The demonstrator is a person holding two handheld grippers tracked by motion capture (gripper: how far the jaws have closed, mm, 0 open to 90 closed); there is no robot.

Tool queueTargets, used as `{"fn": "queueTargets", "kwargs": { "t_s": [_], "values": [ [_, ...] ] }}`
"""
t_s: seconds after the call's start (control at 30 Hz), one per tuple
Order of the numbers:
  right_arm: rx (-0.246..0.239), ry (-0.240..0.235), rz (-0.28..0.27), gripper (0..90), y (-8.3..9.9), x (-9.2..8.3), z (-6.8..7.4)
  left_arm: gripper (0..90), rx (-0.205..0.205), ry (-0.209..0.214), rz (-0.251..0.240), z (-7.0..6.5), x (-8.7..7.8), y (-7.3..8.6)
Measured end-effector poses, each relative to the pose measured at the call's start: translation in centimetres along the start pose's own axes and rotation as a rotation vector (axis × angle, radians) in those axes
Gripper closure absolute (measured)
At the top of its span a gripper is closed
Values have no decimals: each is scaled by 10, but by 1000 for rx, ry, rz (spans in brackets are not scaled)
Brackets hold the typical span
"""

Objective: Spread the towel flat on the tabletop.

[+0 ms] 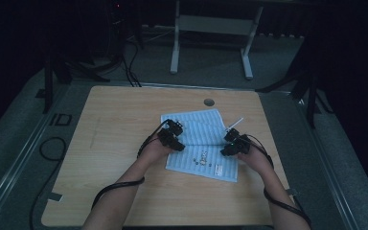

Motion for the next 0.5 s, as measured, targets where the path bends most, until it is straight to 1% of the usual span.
{"fn": "queueTargets", "kwargs": {
  "t_s": [0.03,0.07,0.1,0.13,0.17,0.2,0.23,0.27,0.3,0.33,0.37,0.4,0.43,0.47,0.5],
  "values": [
    [-3,0,2,670,0,0,0,521,-6,9,-3,-1,-1,0],
    [-4,-1,10,660,-1,0,1,503,-3,25,3,-1,-3,1],
    [-7,-3,25,654,-2,-1,1,484,13,43,-4,-3,-8,2],
    [-22,-2,34,631,-2,-2,3,458,39,59,-19,-6,-14,4],
    [-44,0,34,615,-1,-5,6,456,69,66,-24,-10,-21,6],
    [-61,-13,31,612,0,-9,9,456,101,71,-30,-13,-28,8],
    [-78,-27,27,602,2,-14,12,456,137,87,-40,-18,-37,11],
    [-101,-31,21,593,4,-20,17,456,154,90,-45,-21,-42,13],
    [-111,-33,18,592,7,-24,19,456,172,92,-57,-26,-49,17],
    [-129,-42,14,579,11,-30,22,456,180,96,-65,-29,-53,19],
    [-141,-45,6,571,13,-33,24,456,199,102,-66,-33,-55,22],
    [-147,-53,-5,571,17,-37,27,456,225,100,-54,-37,-56,25],
    [-151,-68,-4,566,22,-40,30,456,247,100,-49,-41,-55,27],
    [-165,-69,-6,561,26,-42,33,456,267,113,-46,-44,-53,29],
    [-179,-70,-4,561,31,-43,37,456,280,114,-36,-47,-50,30]
  ]
}}
Point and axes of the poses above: each handheld gripper's, and its own axes: x roughly forward along the jaws, y roughly out of its underside, z roughly to its left, the point moved 2 cm from there along x, roughly forward along the jaws, and after that the axes turned 5 degrees about x, right-handed, at the moved point
